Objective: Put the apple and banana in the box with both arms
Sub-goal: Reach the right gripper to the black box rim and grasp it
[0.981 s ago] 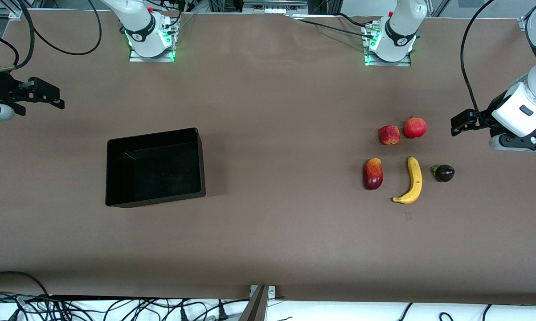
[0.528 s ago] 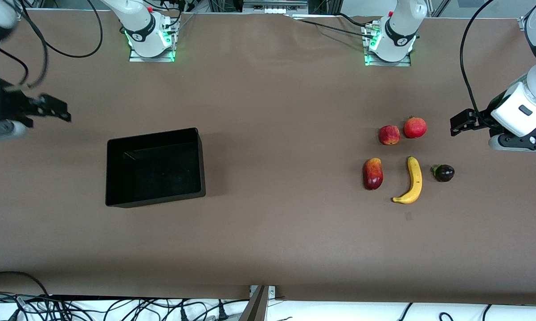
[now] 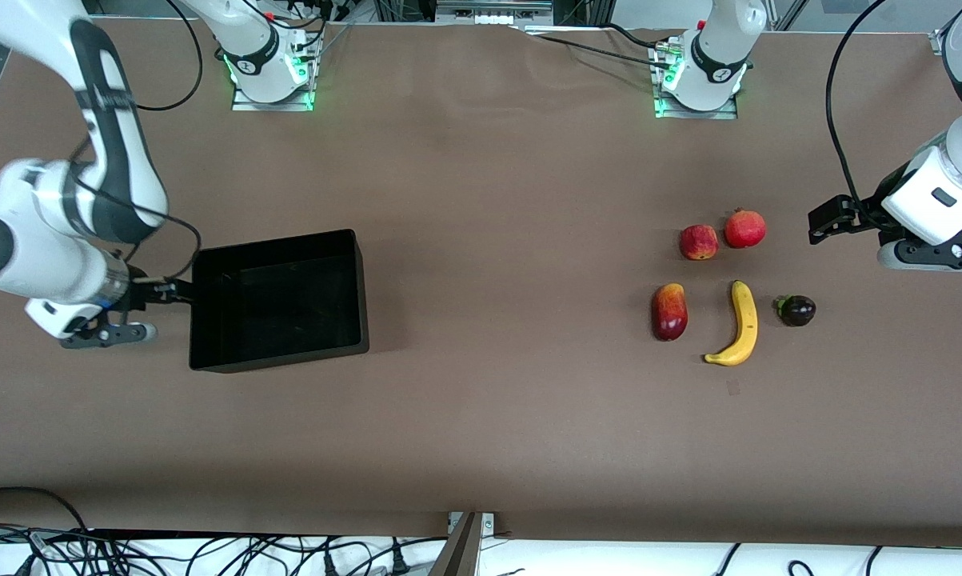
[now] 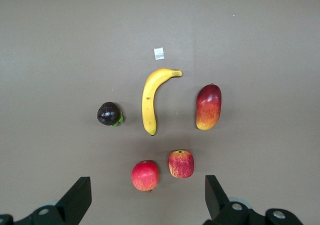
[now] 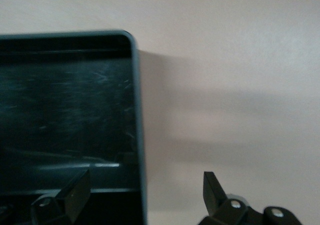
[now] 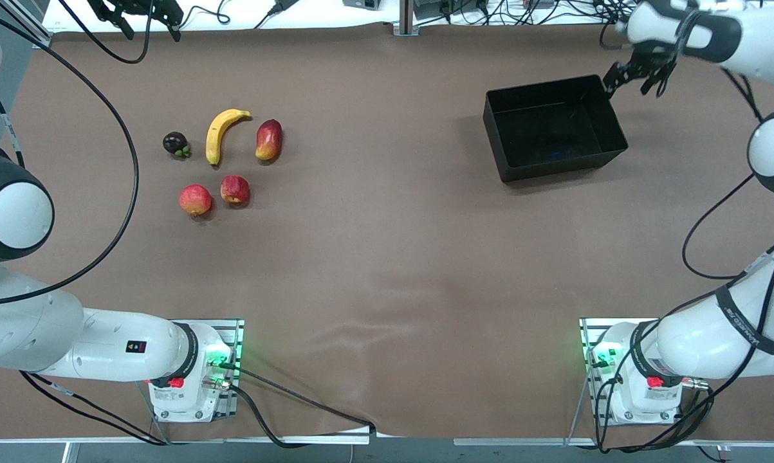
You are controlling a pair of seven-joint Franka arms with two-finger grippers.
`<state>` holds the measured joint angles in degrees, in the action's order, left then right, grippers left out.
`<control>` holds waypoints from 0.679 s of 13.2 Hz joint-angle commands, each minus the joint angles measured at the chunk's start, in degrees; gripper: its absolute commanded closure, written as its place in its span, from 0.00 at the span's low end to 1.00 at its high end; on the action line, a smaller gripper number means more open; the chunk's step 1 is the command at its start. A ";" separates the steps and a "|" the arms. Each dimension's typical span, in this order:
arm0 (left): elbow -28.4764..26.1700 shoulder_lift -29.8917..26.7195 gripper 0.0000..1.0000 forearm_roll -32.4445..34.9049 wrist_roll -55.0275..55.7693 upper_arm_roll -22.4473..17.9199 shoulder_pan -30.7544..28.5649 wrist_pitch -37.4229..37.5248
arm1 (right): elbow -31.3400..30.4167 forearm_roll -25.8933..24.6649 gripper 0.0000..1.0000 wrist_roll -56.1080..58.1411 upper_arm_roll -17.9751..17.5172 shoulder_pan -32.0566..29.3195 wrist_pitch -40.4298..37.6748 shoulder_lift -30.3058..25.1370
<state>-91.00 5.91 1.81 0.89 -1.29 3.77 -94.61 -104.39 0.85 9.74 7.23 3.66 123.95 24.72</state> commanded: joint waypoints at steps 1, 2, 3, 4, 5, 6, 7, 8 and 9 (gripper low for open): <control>1.71 0.68 0.00 0.47 -0.72 0.06 0.10 1.09 | -3.44 1.51 0.00 -0.60 -0.55 -1.90 7.25 2.77; 1.62 0.68 0.00 0.47 -0.72 0.06 0.10 1.09 | -3.45 3.00 0.03 -0.51 -0.46 -1.90 7.79 3.83; 1.62 0.68 0.00 0.47 -0.72 0.06 0.10 1.09 | -3.45 3.62 0.20 -0.51 -0.55 -1.81 7.80 4.19; 1.71 0.68 0.00 0.47 -0.72 0.06 0.10 1.09 | -3.45 3.72 0.46 -0.51 -0.55 -1.90 7.62 4.28; 1.62 0.68 0.00 0.47 -0.72 0.06 0.10 1.09 | -3.45 3.72 0.73 -0.51 -0.63 -1.90 7.27 4.28; 1.71 0.68 0.00 0.47 -0.72 0.06 0.10 1.09 | -3.36 4.24 0.96 -0.43 -0.63 -1.81 7.10 4.20; 1.71 0.68 0.00 0.47 -0.72 0.06 0.10 1.09 | -3.19 4.77 1.00 -0.43 -0.90 -1.81 6.92 4.19; 1.62 0.68 0.00 0.47 -0.72 0.06 0.10 1.09 | -3.10 5.38 1.00 0.71 -1.07 -1.81 6.40 4.19; 1.71 0.68 0.00 0.47 -0.81 -0.03 0.10 1.09 | -2.31 5.56 1.00 1.59 -1.51 -1.64 5.09 3.93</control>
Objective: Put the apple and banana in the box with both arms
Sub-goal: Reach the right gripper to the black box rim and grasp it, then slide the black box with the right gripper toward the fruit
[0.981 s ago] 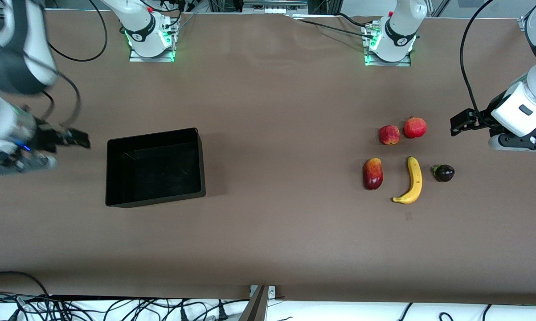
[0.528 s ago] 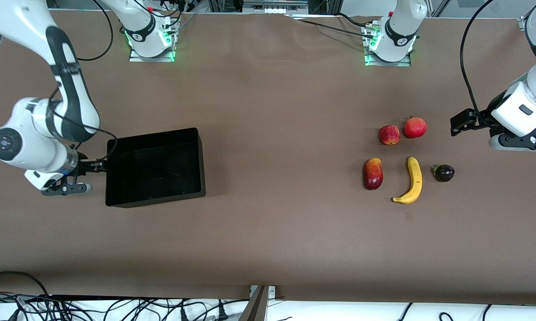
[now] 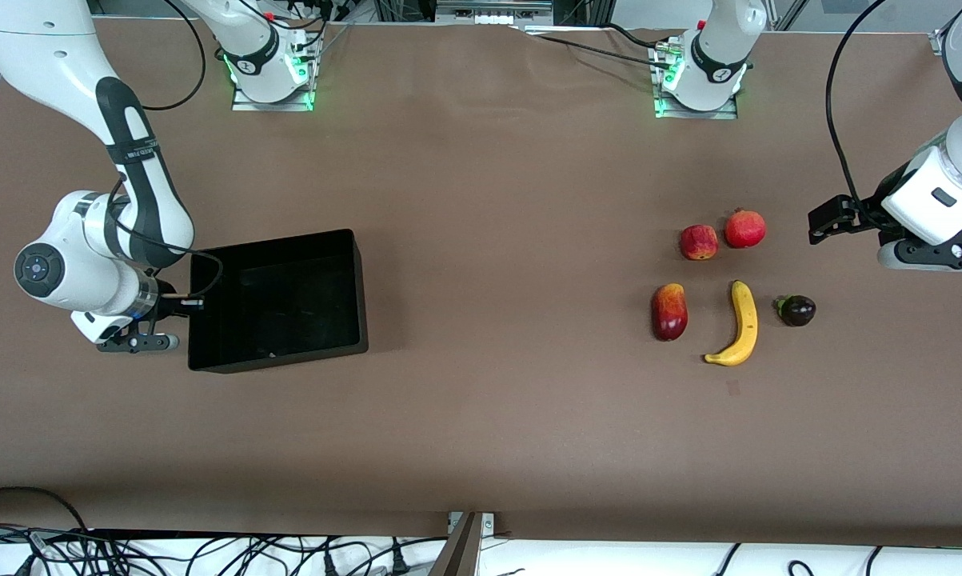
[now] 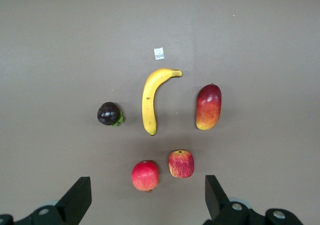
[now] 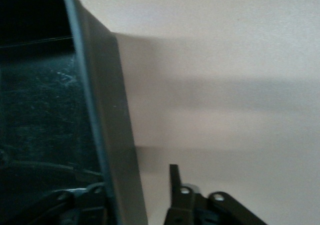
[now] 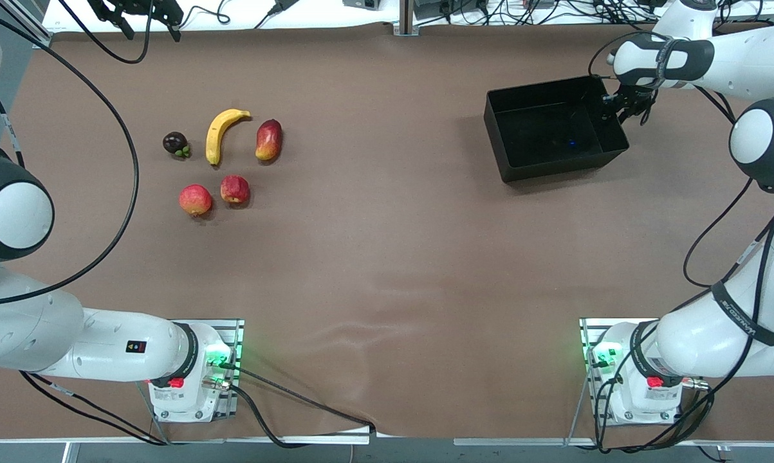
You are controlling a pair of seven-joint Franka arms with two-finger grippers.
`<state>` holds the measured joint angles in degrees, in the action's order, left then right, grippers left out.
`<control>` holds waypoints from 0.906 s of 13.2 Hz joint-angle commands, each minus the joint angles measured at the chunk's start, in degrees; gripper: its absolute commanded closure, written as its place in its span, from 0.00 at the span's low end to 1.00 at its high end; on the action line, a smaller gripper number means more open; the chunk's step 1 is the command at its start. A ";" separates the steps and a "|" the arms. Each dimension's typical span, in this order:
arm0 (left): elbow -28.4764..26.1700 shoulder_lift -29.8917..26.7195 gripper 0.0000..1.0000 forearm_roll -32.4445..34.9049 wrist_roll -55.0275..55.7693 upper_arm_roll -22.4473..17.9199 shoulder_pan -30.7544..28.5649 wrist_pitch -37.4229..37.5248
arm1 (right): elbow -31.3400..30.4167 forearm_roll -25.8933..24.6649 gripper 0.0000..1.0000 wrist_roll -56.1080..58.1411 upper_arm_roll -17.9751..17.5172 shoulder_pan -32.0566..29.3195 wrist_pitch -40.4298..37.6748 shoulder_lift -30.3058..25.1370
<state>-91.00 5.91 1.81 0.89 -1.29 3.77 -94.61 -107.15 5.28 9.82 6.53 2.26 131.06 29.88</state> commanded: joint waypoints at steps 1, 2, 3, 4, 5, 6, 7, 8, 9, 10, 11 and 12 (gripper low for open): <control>1.71 0.68 0.00 0.47 -0.81 -0.03 0.10 1.09 | 2.10 1.13 1.00 1.60 -2.03 0.28 -3.51 -1.66; 1.62 0.68 0.00 0.47 -0.72 -0.03 0.10 1.09 | 3.60 1.13 1.00 1.61 -3.00 0.46 -4.66 -1.75; 1.71 0.68 0.00 0.47 -0.81 -0.03 0.10 1.09 | 5.70 1.13 1.00 1.43 -4.49 0.99 -5.02 -1.75; 1.62 0.68 0.00 0.47 -0.81 -0.03 0.10 1.09 | 8.24 1.22 1.00 0.91 -5.81 2.38 -6.59 -1.75; 1.62 0.68 0.00 0.47 -0.81 -0.03 0.01 1.09 | 11.66 1.22 1.00 -1.97 -6.08 4.57 -9.13 -1.40; 1.62 0.68 0.00 0.47 -0.81 -0.03 0.01 1.09 | 14.74 1.22 1.00 -5.74 -6.17 6.60 -11.94 -0.53; 1.62 0.68 0.00 0.47 -0.72 -0.12 0.10 1.18 | 17.47 1.31 1.00 -9.87 -6.35 9.31 -13.27 1.13; 1.62 0.68 0.00 0.47 -0.72 -0.03 0.01 1.18 | 19.93 1.92 1.00 -14.26 -6.35 12.30 -13.37 2.97; 1.62 0.68 0.00 0.47 -0.72 -0.03 0.01 1.18 | 22.31 3.84 1.00 -17.70 -6.35 15.46 -13.37 4.82; 1.62 0.68 0.00 0.47 -0.72 -0.03 0.01 1.18 | 24.68 5.77 1.00 -21.12 -6.26 18.71 -13.20 6.75; 1.62 0.68 0.00 0.47 -0.81 -0.12 0.01 1.18 | 26.62 6.66 1.00 -25.25 -6.26 22.14 -12.67 8.60; 1.62 0.68 0.00 0.38 -0.81 -0.12 -0.08 1.18 | 28.64 6.76 1.00 -28.86 -6.26 24.70 -12.23 10.18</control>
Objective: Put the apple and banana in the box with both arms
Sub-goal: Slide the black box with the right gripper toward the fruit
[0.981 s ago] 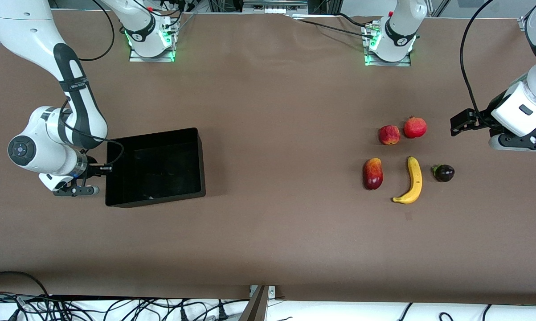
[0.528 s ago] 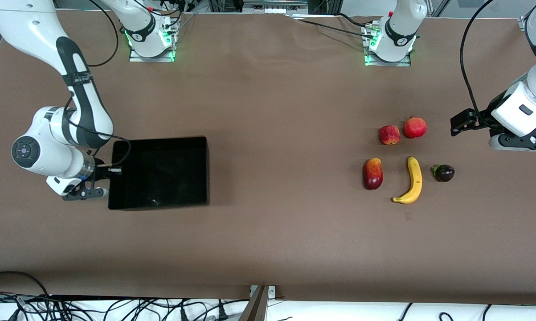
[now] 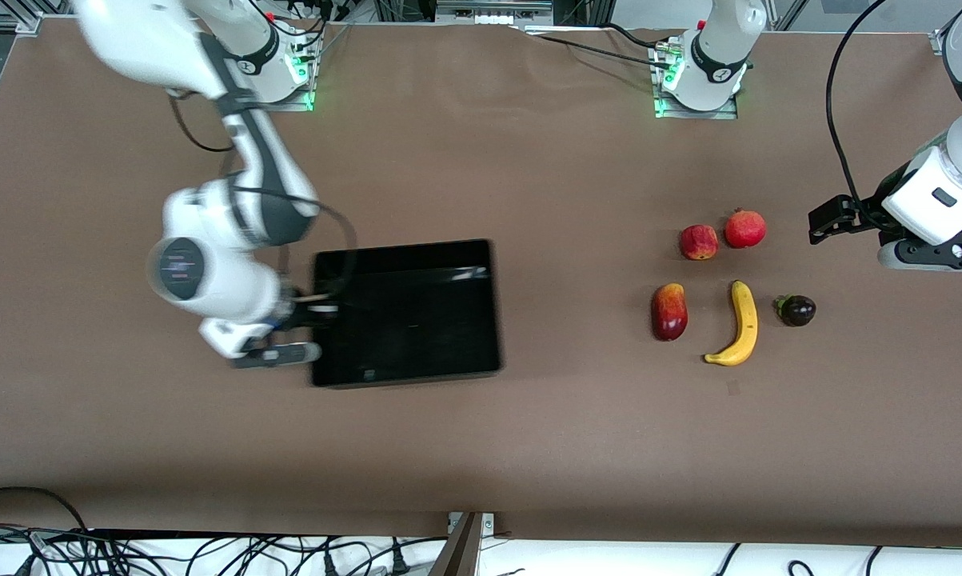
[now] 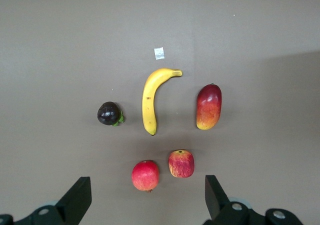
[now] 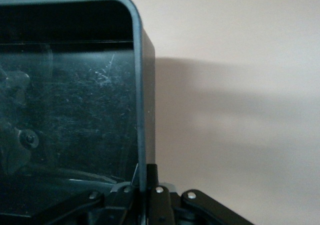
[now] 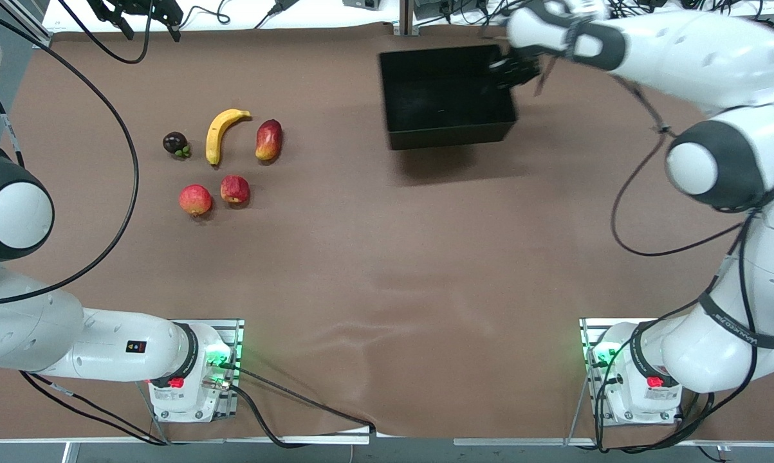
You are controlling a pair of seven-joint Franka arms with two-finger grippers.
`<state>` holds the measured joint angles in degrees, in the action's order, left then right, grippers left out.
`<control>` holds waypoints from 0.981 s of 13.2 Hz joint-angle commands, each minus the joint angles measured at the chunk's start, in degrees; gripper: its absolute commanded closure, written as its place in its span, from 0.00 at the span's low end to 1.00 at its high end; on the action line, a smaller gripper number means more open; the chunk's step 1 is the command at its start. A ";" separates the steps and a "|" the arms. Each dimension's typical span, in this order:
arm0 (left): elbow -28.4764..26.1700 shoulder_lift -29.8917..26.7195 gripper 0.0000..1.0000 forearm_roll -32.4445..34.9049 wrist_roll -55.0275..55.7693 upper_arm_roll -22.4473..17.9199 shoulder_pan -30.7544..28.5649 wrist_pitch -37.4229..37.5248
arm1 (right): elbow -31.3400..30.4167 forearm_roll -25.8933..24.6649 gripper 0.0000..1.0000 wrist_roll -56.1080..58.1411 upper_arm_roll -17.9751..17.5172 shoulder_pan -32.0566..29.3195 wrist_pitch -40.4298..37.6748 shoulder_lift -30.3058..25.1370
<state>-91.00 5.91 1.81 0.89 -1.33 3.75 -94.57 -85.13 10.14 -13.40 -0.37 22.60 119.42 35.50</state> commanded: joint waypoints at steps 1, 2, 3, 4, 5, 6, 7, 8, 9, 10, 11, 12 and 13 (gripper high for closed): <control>1.53 0.68 0.00 0.38 -0.81 -0.08 -0.15 1.14 | 9.00 1.99 1.00 -9.67 0.64 6.38 -0.33 6.31; 1.62 0.68 0.00 0.38 -0.81 -0.08 -0.15 1.14 | 11.20 1.99 1.00 -12.85 0.64 8.23 -0.33 7.90; 1.62 0.68 0.00 0.38 -0.81 -0.08 -0.15 1.14 | 12.87 1.99 1.00 -15.31 0.64 9.38 -0.15 9.39; 1.62 0.68 0.00 0.38 -0.72 -0.08 -0.06 1.14 | 13.76 1.99 1.00 -18.12 0.64 10.95 1.59 10.63; 1.53 0.68 0.00 0.38 -0.72 -0.08 -0.06 1.14 | 13.85 1.90 1.00 -20.94 0.72 12.54 4.13 11.60; 1.62 0.68 0.00 0.30 -0.80 -0.08 -0.32 1.14 | 13.85 1.90 1.00 -22.36 0.72 13.34 5.98 12.21; 1.62 0.68 0.00 0.29 -0.81 -0.08 -0.32 1.23 | 13.94 1.81 1.00 -22.89 0.72 14.04 6.78 12.57; 1.62 0.68 0.00 0.47 -0.81 -0.08 -0.23 1.32 | 13.86 1.90 1.00 -23.77 0.72 14.13 7.57 12.83; 1.62 0.68 0.00 0.38 -0.72 -0.08 0.03 1.58 | 13.85 1.81 1.00 -24.39 0.72 14.48 8.19 12.92; 1.53 0.77 0.00 0.47 -0.72 0.01 0.12 2.02 | 13.85 1.81 1.00 -24.48 0.72 15.01 8.28 13.27; 1.53 1.12 0.00 0.47 -0.72 0.01 0.64 2.37 | 13.85 1.81 1.00 -24.57 0.72 15.27 8.28 13.45; 1.53 1.90 0.00 0.47 -0.72 0.01 0.91 3.42 | 13.85 1.64 1.00 -24.65 0.81 15.63 8.28 13.80; 1.44 2.26 0.00 0.38 -0.72 0.18 1.08 5.43 | 13.77 1.46 1.00 -24.74 0.81 15.72 8.28 14.06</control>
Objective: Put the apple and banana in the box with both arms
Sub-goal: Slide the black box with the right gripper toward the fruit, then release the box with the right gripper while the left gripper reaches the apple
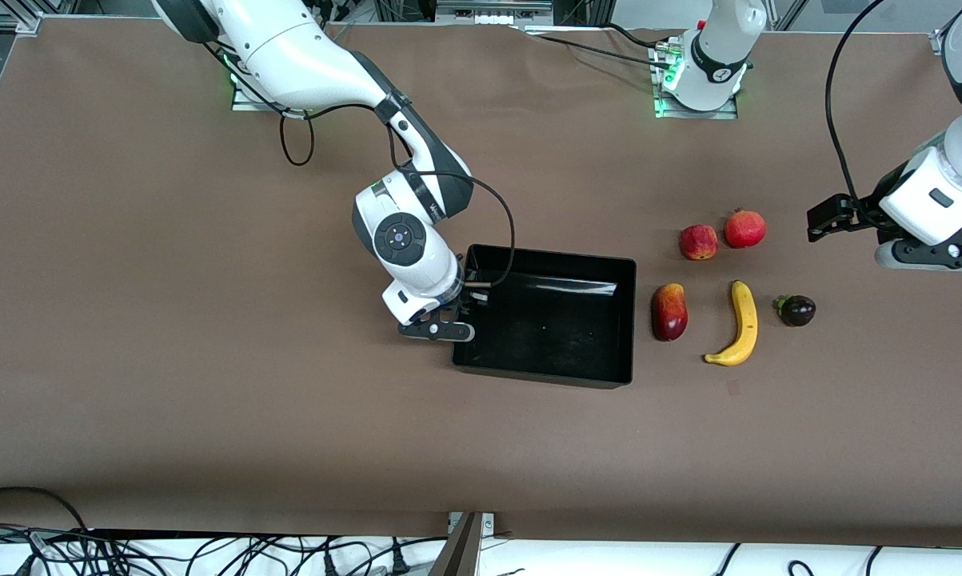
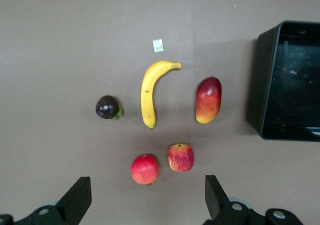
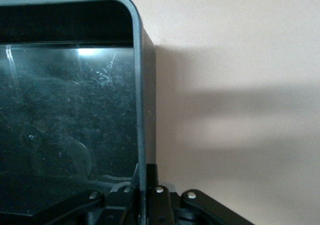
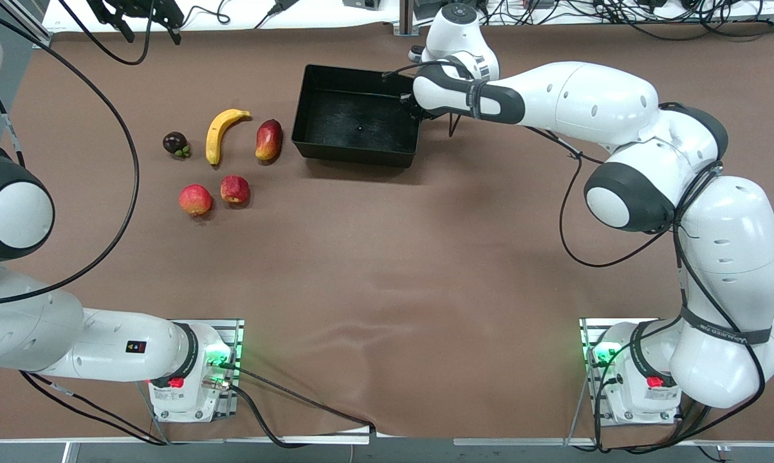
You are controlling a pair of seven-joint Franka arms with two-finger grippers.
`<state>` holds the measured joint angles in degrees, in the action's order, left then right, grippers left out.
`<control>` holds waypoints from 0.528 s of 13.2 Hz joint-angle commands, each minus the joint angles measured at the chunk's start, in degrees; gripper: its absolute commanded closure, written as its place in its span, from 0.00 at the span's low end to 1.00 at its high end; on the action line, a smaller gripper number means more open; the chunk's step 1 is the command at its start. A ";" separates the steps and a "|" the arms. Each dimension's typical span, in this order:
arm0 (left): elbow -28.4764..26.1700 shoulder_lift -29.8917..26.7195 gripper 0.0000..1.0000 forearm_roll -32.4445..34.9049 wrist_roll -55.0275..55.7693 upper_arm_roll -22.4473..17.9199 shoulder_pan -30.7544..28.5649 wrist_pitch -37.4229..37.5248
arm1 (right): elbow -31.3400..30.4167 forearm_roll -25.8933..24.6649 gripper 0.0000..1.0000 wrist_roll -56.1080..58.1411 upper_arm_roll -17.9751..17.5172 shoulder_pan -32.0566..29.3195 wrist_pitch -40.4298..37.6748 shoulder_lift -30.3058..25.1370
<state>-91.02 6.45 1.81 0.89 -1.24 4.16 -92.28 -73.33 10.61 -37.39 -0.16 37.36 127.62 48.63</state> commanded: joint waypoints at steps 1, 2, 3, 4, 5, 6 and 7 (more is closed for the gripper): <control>1.46 2.94 0.00 0.38 -0.72 0.45 0.93 5.85 | 1.96 0.90 1.00 -0.84 0.60 1.05 0.09 1.12; 0.68 3.22 0.00 0.30 -0.89 0.45 1.28 8.93 | 1.96 0.90 1.00 -1.45 0.60 1.40 0.09 1.55; -0.29 4.00 0.00 0.21 -0.46 0.45 1.20 9.74 | 1.96 0.90 1.00 -1.71 0.68 1.92 1.04 1.82; -3.08 4.18 0.00 0.29 -0.45 0.45 1.20 9.31 | 1.88 0.81 1.00 -1.28 0.69 2.36 2.18 2.00; -4.67 5.49 0.00 0.38 -0.45 0.45 1.11 9.05 | 1.88 0.72 1.00 -0.93 0.77 2.89 2.37 2.35; -6.95 6.46 0.00 0.30 -0.37 0.37 1.11 7.48 | 1.88 0.11 1.00 -0.75 0.77 3.33 2.37 2.44; -11.50 6.04 0.00 0.29 -0.19 0.45 1.02 2.85 | 1.88 -1.11 1.00 -0.58 0.86 3.51 2.37 2.61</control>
<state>-96.36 12.53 1.82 0.90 -0.73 5.21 -84.48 -73.23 10.33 -38.01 0.02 39.49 129.09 50.01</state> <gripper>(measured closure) 0.000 0.952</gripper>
